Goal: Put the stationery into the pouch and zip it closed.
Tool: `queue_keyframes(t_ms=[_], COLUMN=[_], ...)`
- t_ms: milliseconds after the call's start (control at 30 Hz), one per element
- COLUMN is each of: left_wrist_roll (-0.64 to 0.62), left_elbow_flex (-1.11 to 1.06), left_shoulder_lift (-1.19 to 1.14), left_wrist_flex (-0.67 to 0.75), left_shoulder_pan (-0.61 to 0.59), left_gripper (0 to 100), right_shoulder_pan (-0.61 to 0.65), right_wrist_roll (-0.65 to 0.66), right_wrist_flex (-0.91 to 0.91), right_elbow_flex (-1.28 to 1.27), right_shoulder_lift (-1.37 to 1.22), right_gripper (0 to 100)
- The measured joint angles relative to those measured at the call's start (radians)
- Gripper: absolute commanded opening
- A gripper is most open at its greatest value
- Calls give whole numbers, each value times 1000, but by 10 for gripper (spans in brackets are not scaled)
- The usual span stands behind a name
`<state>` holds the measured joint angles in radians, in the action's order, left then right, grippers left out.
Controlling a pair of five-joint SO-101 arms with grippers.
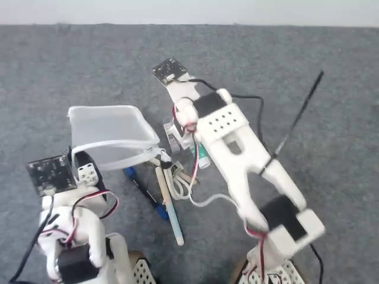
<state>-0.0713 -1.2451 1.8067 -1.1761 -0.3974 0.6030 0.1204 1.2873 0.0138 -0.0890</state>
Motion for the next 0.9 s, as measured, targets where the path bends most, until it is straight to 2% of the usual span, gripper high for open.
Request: queue_keyframes(t_ms=[233,367,667,900], left_wrist_roll=[11,28,31,23], left_elbow_flex=[72,97,345,577], left_shoulder_lift=[0,-25,-394,-686], left_wrist_flex=[-35,-35,-41,-149], left_shoulder_pan=[0,3,3,44], left_gripper=[9,9,9,9], right_shoulder_pan=[8,9,21,81], right_wrist_roll=[-3,-49,-61,-61], right_wrist_flex=[-49,-54,-54,-89], right_elbow_flex=[-115,-144,-173,-175], right_shoulder_lift=[189,304,523,703], right_gripper=[7,7,9,7])
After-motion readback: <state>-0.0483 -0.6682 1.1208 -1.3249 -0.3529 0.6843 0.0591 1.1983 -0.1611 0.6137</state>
